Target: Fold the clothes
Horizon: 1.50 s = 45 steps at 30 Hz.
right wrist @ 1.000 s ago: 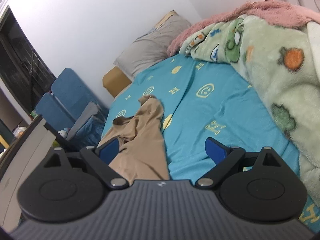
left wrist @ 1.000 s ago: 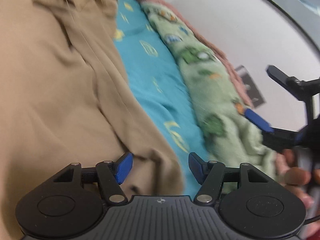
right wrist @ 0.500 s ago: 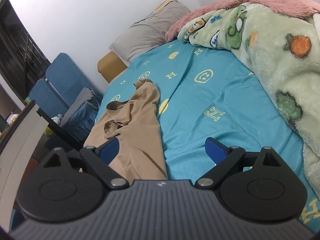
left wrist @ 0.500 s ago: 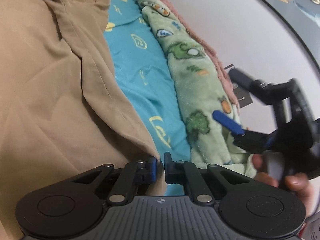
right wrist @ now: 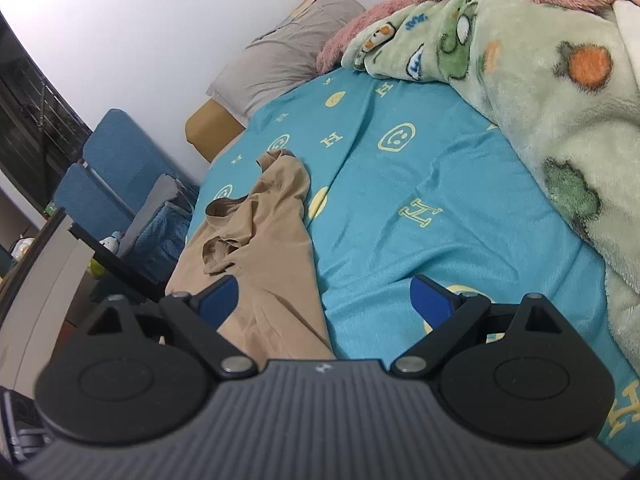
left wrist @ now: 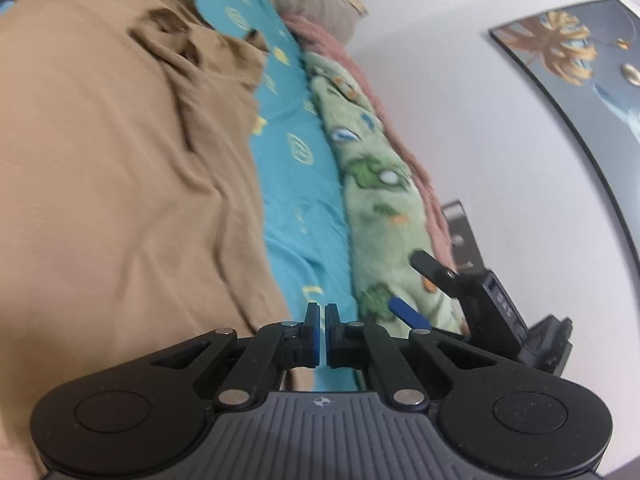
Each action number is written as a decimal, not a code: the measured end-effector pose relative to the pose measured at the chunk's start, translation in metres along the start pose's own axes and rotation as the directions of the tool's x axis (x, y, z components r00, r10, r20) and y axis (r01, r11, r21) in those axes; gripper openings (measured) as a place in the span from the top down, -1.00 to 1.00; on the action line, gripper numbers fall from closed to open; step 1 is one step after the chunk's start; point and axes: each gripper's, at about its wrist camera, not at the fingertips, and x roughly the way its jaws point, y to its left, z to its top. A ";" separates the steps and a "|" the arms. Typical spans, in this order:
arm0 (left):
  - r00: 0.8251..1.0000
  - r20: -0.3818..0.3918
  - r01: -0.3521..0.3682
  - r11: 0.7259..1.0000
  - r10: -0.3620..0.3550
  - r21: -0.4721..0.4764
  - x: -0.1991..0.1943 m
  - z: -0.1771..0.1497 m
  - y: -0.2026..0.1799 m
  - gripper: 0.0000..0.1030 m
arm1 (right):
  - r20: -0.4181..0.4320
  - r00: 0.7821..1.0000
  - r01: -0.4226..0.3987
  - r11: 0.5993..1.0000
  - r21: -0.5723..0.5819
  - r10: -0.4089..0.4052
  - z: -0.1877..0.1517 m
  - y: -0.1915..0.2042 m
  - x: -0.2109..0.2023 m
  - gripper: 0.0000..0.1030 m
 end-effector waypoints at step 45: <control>0.977 -0.215 0.002 0.999 0.010 0.054 0.085 -0.061 -0.002 0.17 | 0.053 0.999 -0.006 1.000 0.018 0.005 0.005 -0.007 -0.017 -0.83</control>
